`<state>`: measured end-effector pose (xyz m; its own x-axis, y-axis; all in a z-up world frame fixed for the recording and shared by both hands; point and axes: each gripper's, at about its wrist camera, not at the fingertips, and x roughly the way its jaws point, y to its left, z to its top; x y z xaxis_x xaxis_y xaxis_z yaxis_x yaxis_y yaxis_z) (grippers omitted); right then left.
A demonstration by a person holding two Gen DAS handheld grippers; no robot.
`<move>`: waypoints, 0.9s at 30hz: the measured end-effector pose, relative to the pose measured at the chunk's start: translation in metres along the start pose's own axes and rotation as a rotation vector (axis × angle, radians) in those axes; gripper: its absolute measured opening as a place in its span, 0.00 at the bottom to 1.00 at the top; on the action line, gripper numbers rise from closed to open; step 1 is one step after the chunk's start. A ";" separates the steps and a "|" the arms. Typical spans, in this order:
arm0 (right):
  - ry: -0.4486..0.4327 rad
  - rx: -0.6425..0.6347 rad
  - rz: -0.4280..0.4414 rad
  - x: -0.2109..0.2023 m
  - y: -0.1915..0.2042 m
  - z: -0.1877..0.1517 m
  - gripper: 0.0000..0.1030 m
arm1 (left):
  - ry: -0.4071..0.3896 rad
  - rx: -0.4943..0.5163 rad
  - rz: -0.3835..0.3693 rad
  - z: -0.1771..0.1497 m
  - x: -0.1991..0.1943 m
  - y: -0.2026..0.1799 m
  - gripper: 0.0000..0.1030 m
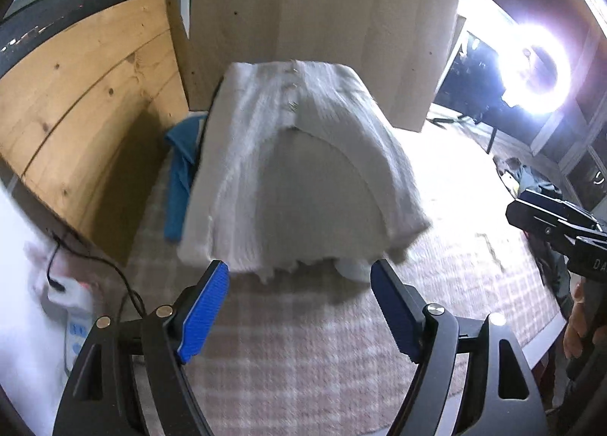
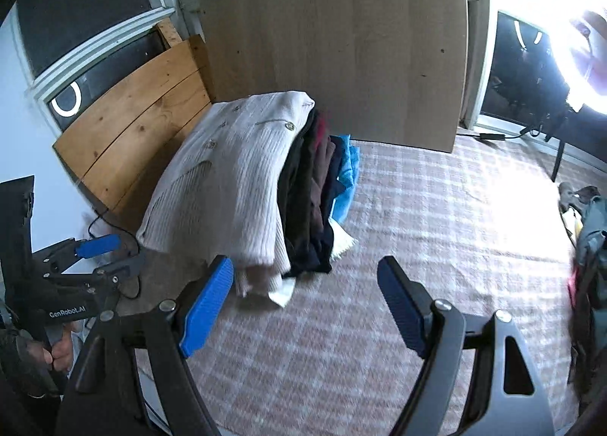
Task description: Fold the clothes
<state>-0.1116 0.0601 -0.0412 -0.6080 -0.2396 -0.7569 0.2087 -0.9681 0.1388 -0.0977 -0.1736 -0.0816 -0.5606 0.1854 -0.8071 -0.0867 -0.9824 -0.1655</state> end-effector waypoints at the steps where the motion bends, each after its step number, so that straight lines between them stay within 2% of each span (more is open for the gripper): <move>1: -0.001 -0.003 -0.001 -0.004 -0.002 -0.003 0.76 | 0.000 -0.003 0.003 -0.004 -0.003 -0.006 0.73; 9: -0.022 -0.064 -0.015 -0.033 -0.020 -0.021 0.76 | -0.004 -0.053 0.057 -0.025 -0.021 -0.044 0.73; 17: -0.034 -0.136 0.012 -0.057 -0.046 -0.036 0.76 | -0.030 -0.097 0.128 -0.045 -0.040 -0.089 0.73; 27: -0.028 -0.177 0.050 -0.078 -0.080 -0.066 0.76 | -0.037 -0.141 0.133 -0.076 -0.051 -0.140 0.73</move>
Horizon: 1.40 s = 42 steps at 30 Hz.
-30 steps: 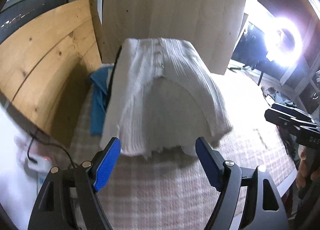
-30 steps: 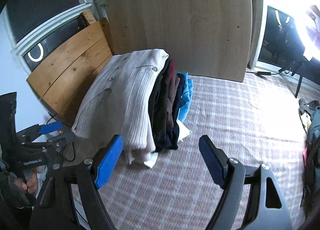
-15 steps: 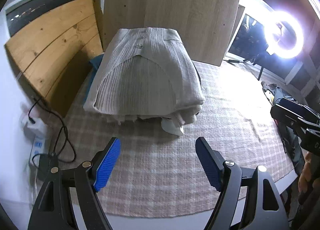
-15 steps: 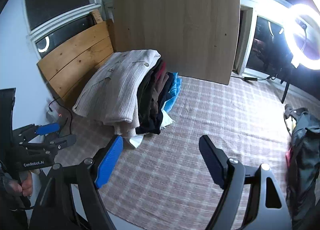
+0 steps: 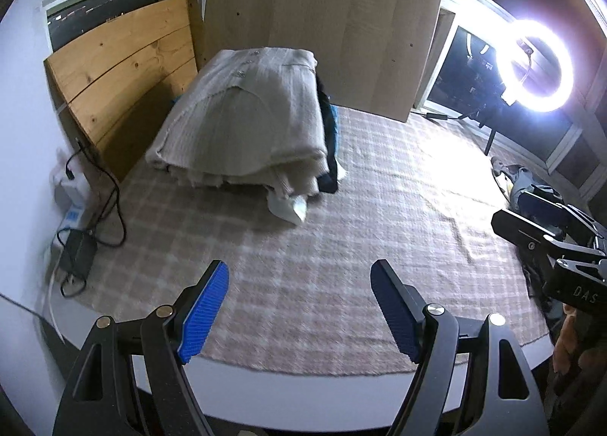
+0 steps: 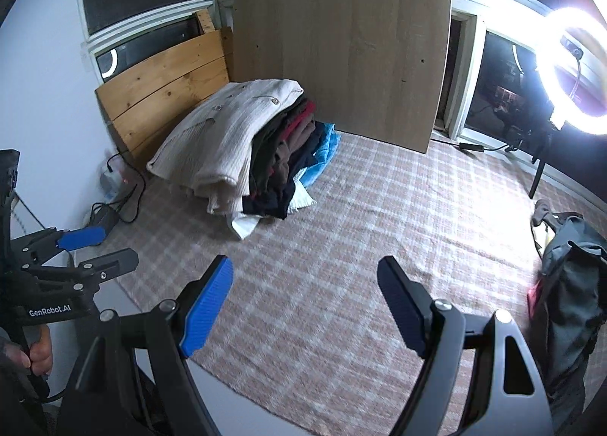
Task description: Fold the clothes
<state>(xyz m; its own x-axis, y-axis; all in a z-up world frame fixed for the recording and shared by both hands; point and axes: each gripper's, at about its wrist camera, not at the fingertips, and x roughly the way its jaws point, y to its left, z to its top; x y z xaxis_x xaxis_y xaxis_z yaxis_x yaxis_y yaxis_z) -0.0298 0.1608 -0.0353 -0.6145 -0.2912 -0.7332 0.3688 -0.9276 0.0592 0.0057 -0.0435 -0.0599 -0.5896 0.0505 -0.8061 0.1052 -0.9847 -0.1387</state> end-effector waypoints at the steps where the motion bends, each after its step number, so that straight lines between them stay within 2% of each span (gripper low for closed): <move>1: -0.001 -0.003 0.004 -0.003 -0.002 -0.003 0.76 | 0.002 -0.005 -0.001 -0.003 -0.002 -0.003 0.73; 8: -0.021 -0.020 0.000 -0.021 -0.008 -0.012 0.76 | -0.020 -0.015 -0.004 -0.011 -0.018 -0.019 0.73; 18: -0.048 -0.021 0.017 -0.032 -0.010 -0.013 0.76 | -0.046 0.003 0.014 -0.006 -0.037 -0.032 0.73; 42: -0.044 -0.018 0.006 -0.032 -0.016 -0.014 0.76 | -0.036 0.020 0.026 -0.006 -0.038 -0.035 0.73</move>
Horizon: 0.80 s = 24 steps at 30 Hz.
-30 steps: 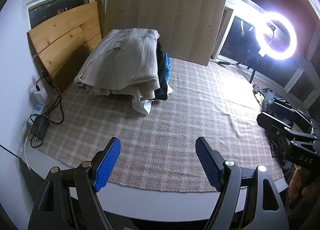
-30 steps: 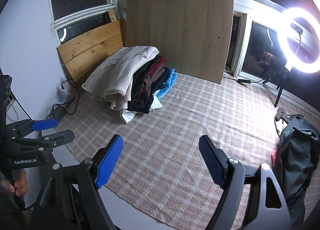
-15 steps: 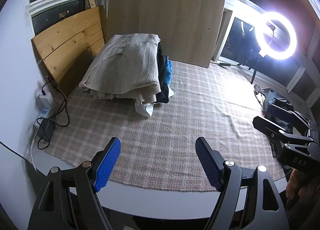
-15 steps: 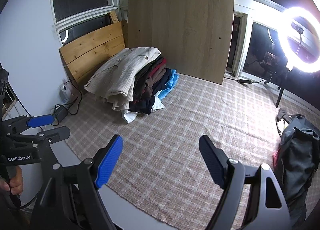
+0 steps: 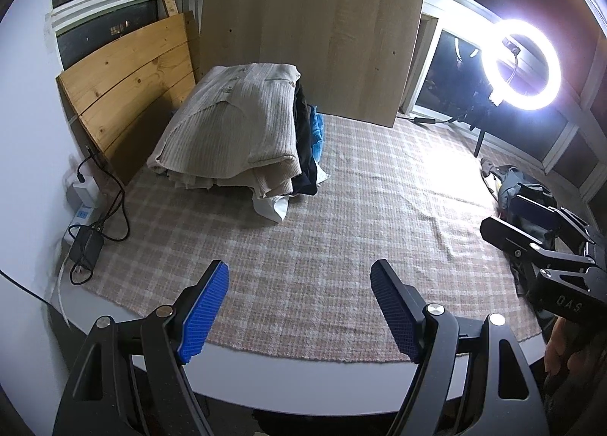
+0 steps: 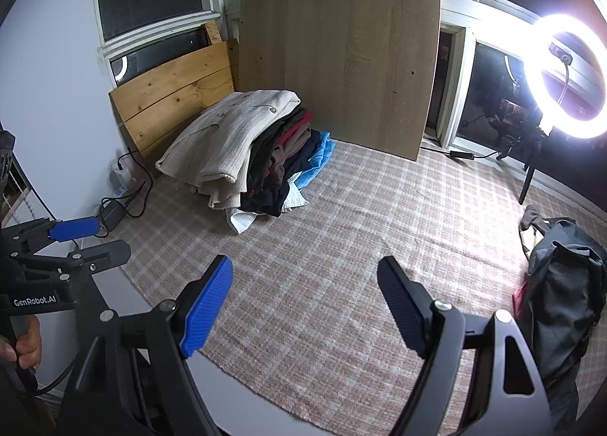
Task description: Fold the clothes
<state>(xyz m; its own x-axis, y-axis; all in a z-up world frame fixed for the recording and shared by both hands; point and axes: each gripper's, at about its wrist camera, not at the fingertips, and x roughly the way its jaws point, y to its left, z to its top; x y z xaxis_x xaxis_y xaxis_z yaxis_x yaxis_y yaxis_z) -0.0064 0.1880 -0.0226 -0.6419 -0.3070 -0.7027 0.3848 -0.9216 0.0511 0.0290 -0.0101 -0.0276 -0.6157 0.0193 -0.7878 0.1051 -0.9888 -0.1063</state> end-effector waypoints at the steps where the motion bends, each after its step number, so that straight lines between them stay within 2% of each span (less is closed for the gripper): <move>1: 0.000 0.000 0.000 0.000 0.000 0.000 0.76 | 0.001 0.000 0.001 0.000 0.000 0.000 0.73; 14: 0.006 0.005 -0.006 0.002 -0.005 -0.002 0.76 | -0.007 0.001 0.005 0.004 -0.002 -0.003 0.73; 24: 0.012 0.002 -0.009 0.005 -0.007 -0.003 0.76 | -0.015 0.010 0.039 0.004 -0.002 -0.001 0.73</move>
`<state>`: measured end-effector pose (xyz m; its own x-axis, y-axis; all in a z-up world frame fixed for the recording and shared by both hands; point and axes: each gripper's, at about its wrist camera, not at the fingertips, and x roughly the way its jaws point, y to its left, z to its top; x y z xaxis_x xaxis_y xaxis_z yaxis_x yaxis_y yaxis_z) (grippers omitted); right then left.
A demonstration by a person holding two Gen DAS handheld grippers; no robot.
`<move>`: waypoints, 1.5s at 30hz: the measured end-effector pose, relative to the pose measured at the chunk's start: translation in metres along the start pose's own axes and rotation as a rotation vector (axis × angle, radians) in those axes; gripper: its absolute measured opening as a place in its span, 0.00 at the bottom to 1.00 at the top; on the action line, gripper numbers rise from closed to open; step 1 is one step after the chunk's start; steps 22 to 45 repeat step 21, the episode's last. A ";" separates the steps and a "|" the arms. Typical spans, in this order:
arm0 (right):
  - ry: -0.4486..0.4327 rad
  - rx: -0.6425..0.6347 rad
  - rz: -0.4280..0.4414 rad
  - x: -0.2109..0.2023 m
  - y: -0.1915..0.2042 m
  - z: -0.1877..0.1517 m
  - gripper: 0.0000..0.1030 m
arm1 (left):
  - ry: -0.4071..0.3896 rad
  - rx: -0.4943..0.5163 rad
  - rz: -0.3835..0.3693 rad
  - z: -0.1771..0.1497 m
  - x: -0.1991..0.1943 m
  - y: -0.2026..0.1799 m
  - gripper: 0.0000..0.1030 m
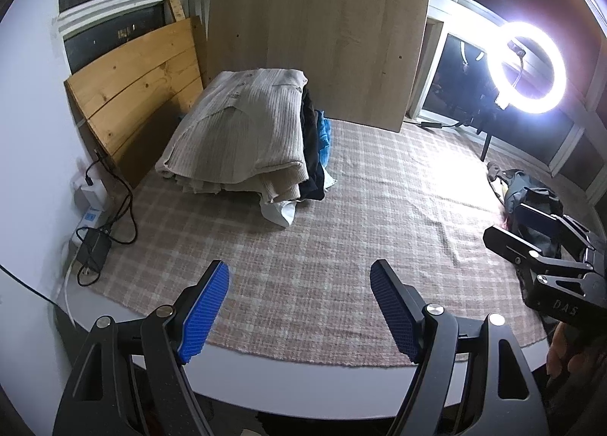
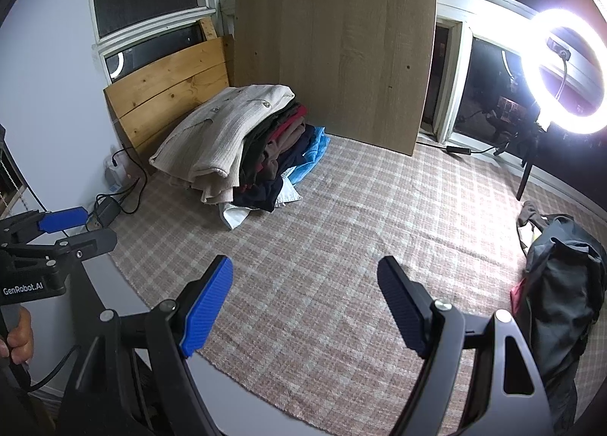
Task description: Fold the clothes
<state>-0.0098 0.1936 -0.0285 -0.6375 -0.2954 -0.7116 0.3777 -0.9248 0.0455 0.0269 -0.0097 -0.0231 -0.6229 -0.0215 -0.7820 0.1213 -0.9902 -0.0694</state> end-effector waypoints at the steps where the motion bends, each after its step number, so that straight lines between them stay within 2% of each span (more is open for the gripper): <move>1: 0.001 0.001 0.000 0.000 0.000 0.000 0.76 | 0.002 0.001 0.005 0.001 0.001 0.000 0.73; 9: 0.006 0.011 -0.005 0.002 -0.004 -0.001 0.76 | -0.007 -0.014 0.012 0.004 0.002 0.002 0.74; 14: 0.016 0.010 -0.007 0.005 -0.006 -0.003 0.76 | -0.041 0.004 0.070 0.007 -0.004 -0.003 0.76; 45: 0.018 0.008 -0.005 0.008 -0.007 -0.004 0.76 | -0.045 0.014 0.074 0.009 -0.001 -0.004 0.76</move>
